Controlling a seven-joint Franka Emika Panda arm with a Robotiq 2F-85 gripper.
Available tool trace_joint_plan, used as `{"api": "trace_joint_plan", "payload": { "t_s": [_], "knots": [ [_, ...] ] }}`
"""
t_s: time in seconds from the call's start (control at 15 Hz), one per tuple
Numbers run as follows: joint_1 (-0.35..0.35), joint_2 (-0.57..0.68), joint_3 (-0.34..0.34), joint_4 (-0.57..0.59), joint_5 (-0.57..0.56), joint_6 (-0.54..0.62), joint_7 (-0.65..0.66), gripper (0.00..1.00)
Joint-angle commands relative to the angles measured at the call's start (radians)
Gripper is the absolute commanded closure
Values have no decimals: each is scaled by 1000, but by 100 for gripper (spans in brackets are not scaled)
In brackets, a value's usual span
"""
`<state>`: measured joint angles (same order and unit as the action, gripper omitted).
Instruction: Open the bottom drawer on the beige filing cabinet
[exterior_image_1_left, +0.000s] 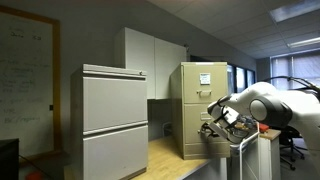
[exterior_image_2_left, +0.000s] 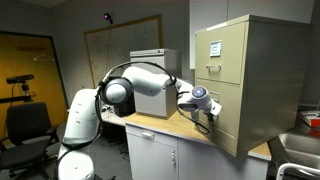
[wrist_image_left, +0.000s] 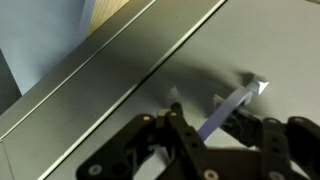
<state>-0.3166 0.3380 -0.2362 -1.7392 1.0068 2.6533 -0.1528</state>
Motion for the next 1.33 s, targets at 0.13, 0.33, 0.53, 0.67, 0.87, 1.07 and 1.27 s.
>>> {"api": "trace_joint_plan", "payload": {
  "t_s": [0.13, 0.33, 0.53, 0.67, 0.87, 1.07, 1.27],
  "knots": [
    [54, -119, -41, -225, -311, 70, 204, 93],
    [66, -137, -31, -257, -413, 104, 283, 95],
    [63, -167, 6, -313, -412, 155, 271, 95],
    [78, -189, 9, -354, -356, 178, 233, 95],
    [75, -238, 35, -423, -315, 205, 211, 95],
    [77, -295, 48, -499, -289, 226, 200, 95],
    [80, -352, 54, -574, -279, 242, 197, 95]
  ]
}}
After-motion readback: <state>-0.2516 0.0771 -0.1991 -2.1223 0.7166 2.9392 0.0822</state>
